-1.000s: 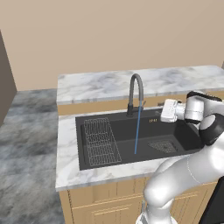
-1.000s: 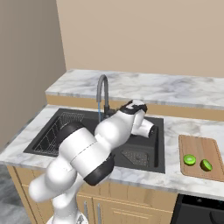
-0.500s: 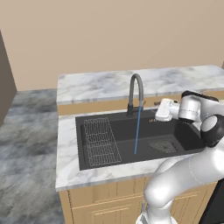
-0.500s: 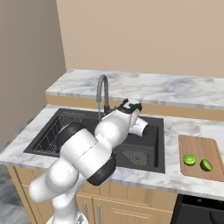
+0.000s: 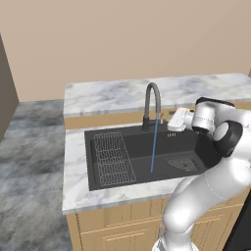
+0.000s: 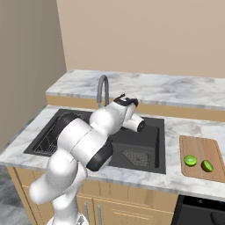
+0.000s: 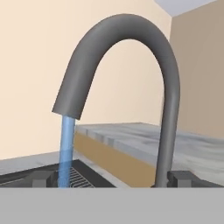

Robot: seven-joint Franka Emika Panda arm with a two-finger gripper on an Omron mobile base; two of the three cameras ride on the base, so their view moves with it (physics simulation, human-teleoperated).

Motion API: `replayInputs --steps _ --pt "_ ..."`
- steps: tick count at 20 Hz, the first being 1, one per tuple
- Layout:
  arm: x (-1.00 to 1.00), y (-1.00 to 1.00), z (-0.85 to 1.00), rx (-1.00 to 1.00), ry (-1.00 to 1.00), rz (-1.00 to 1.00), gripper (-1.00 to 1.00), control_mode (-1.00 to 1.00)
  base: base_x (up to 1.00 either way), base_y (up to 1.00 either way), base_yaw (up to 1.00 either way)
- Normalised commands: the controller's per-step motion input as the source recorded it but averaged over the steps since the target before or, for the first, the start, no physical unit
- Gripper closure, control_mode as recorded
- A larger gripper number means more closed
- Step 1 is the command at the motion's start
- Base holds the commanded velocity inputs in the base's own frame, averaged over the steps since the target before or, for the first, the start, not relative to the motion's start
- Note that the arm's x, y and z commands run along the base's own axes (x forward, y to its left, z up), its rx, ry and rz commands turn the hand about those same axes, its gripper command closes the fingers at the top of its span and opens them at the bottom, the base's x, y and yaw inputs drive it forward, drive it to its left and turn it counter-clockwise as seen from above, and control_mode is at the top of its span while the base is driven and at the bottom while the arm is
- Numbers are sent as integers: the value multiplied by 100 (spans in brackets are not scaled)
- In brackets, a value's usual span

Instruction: Pick the kiwi, kiwi from the sink and place them on the cutting board to airdry. Then turn off the sink faucet.

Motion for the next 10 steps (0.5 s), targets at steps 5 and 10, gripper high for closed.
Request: replayInputs --steps 5,10 --pt "11 -1 -18 0 0 -1 -100 -100 0 0 0" --pt "0 -16 -26 0 0 0 -100 -100 0 0 0"
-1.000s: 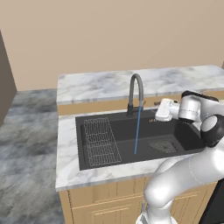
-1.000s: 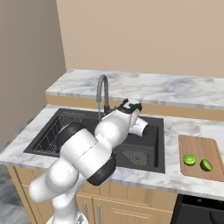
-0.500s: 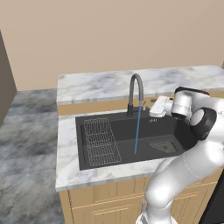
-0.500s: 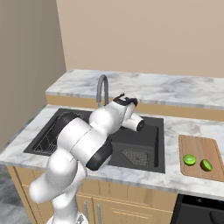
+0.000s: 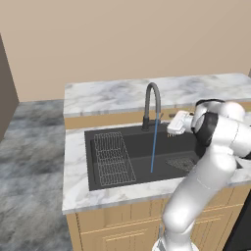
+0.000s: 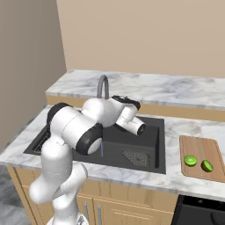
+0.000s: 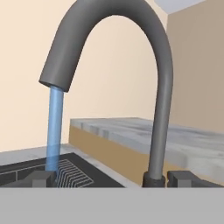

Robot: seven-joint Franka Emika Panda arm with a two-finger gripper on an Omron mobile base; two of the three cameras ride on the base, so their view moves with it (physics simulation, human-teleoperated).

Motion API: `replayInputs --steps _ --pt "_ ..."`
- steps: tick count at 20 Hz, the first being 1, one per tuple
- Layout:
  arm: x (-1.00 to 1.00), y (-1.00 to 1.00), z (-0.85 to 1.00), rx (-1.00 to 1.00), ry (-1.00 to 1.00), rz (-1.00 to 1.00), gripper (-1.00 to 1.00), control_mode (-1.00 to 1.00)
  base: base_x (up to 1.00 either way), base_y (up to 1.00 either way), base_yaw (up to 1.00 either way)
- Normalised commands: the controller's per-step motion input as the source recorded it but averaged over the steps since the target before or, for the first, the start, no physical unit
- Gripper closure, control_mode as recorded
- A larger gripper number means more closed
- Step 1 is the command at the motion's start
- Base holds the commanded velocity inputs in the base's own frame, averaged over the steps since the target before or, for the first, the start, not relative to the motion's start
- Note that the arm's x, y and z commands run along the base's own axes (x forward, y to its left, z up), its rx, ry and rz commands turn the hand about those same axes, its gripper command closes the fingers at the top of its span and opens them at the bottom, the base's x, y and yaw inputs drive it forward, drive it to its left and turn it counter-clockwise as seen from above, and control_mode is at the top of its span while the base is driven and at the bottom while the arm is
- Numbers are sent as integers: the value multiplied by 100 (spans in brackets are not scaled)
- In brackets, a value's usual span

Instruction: Pick the kiwi, kiwi from the sink and place them on the cutting board to airdry. Then turn off the sink faucet.

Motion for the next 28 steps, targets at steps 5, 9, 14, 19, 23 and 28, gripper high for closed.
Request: replayInputs --steps 5,9,14,19,23,28 --pt "0 -17 -18 0 0 0 -100 -100 0 0 0" --pt "8 -11 -5 0 0 0 -100 -100 0 0 0" --pt "18 -1 0 0 0 0 -100 -100 0 0 0" --pt "14 0 -2 0 0 0 -100 -100 0 0 0" --pt "16 0 0 0 0 0 -100 -100 0 0 0" --pt "24 0 0 0 0 0 -100 -100 0 0 0"
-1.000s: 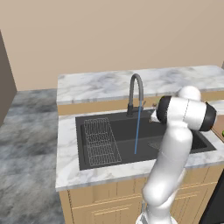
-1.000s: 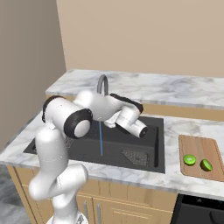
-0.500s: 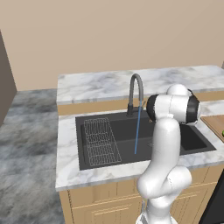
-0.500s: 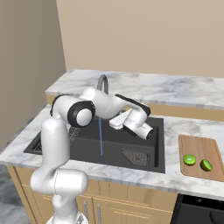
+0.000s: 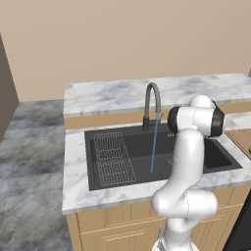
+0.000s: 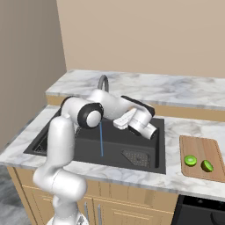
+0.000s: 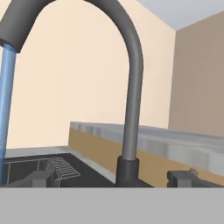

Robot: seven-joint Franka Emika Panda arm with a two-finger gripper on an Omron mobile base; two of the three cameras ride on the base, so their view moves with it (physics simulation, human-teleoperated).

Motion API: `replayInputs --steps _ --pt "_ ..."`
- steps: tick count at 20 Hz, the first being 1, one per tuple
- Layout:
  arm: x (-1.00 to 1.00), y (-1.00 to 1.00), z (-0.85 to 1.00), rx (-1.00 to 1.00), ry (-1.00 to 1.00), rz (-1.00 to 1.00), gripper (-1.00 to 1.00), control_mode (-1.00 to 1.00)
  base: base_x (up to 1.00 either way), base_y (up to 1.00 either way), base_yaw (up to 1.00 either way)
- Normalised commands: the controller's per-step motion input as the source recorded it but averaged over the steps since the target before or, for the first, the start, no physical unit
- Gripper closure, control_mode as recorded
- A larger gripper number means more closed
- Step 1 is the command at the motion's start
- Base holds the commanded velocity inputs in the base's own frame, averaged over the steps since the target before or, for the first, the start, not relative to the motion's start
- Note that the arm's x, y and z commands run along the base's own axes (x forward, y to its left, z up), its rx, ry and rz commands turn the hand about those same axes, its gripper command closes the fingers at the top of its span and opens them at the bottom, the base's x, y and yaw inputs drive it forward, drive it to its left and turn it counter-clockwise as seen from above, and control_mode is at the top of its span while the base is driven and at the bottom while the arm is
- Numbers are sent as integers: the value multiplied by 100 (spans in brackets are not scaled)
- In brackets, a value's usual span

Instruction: Pick the kiwi, kiwi from the sink and place them on the cutting board to airdry. Then turn off the sink faucet.

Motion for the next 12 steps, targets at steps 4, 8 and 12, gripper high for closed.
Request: replayInputs --steps 4,8,12 --pt "23 6 0 0 0 0 -100 -100 0 0 0" --pt "20 8 0 0 0 0 -100 -100 0 0 0" --pt "15 12 -2 0 0 0 -100 -100 0 0 0"
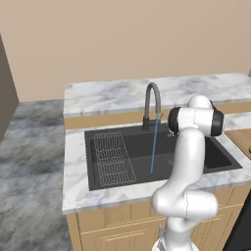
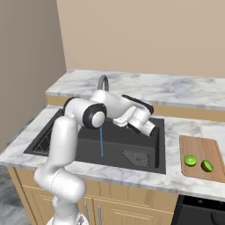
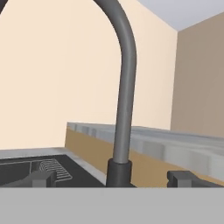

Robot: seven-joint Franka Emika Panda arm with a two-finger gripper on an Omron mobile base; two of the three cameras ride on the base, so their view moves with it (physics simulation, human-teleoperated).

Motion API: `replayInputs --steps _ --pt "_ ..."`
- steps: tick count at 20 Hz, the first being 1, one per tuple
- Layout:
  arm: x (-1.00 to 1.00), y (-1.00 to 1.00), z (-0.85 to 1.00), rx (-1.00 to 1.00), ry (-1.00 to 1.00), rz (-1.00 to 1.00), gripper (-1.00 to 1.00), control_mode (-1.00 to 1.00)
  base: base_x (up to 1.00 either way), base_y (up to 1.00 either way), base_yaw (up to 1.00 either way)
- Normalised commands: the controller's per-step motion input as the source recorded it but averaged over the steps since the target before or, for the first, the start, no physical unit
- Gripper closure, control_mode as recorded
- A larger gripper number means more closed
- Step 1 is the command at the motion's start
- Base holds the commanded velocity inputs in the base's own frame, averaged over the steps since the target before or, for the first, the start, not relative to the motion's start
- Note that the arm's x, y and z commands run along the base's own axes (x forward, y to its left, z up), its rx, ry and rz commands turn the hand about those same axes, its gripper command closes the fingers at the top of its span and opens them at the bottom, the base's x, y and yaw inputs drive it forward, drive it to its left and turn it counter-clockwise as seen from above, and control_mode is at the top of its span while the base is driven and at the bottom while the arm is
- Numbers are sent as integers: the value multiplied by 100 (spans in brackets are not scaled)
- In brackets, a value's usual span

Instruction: Pick the kiwi, kiwi from the sink and place them on the cutting board to airdry. Then turn off the sink faucet.

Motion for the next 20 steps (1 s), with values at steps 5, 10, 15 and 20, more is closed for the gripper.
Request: replayInputs --steps 5,10,15,20 --pt "16 11 -3 0 0 0 -100 -100 0 0 0" --pt "15 13 -2 0 0 0 -100 -100 0 0 0" --pt "15 19 0 0 0 1 -100 -100 0 0 0" --pt "10 24 0 1 0 2 -100 -100 0 0 0"
